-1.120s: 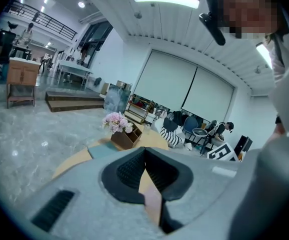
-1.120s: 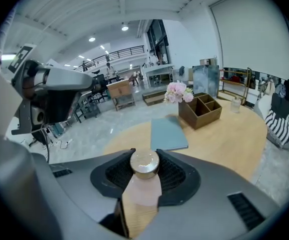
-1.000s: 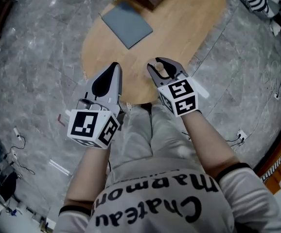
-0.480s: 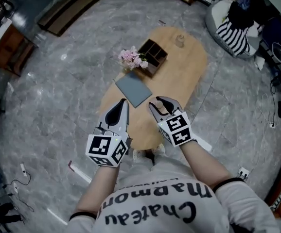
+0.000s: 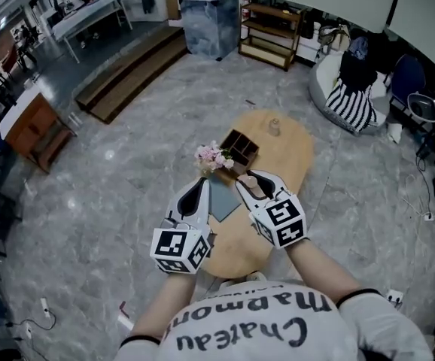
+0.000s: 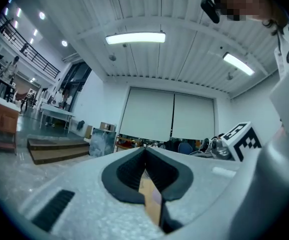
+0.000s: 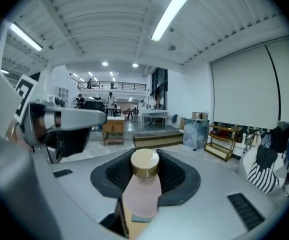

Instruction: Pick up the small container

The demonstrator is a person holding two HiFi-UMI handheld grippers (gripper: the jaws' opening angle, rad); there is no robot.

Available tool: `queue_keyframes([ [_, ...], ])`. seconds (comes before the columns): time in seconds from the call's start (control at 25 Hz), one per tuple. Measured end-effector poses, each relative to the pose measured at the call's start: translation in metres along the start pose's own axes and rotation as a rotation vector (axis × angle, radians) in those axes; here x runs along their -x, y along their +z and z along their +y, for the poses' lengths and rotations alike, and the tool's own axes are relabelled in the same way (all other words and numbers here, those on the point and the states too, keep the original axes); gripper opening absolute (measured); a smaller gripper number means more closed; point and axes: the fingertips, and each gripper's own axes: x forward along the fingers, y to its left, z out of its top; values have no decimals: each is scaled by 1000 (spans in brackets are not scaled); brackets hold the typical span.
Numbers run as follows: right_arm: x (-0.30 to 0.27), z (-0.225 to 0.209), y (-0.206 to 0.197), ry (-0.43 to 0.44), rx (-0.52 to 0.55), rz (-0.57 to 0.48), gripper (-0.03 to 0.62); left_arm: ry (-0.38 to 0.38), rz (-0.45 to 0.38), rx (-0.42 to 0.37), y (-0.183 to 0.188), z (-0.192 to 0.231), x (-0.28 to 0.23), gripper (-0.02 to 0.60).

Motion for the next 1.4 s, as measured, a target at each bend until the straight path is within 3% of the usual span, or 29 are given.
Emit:
queue_keyframes([
  [0.24, 16, 3, 53, -23, 27, -99, 129, -21, 55, 48, 3, 9, -5, 15],
  [0.6, 34, 10, 115, -57, 106, -219, 127, -60, 56, 13, 31, 10, -6, 15],
  [1.04, 63, 23, 132, -41, -14, -297, 127, -149, 46, -16, 44, -15, 19, 15],
  [1.24, 73, 28, 125, -18, -110, -302, 127, -189, 41, 8, 35, -26, 29, 15],
  [1.4, 80, 34, 116, -28, -124, -289, 127, -196, 56, 29, 25, -31, 34, 15],
])
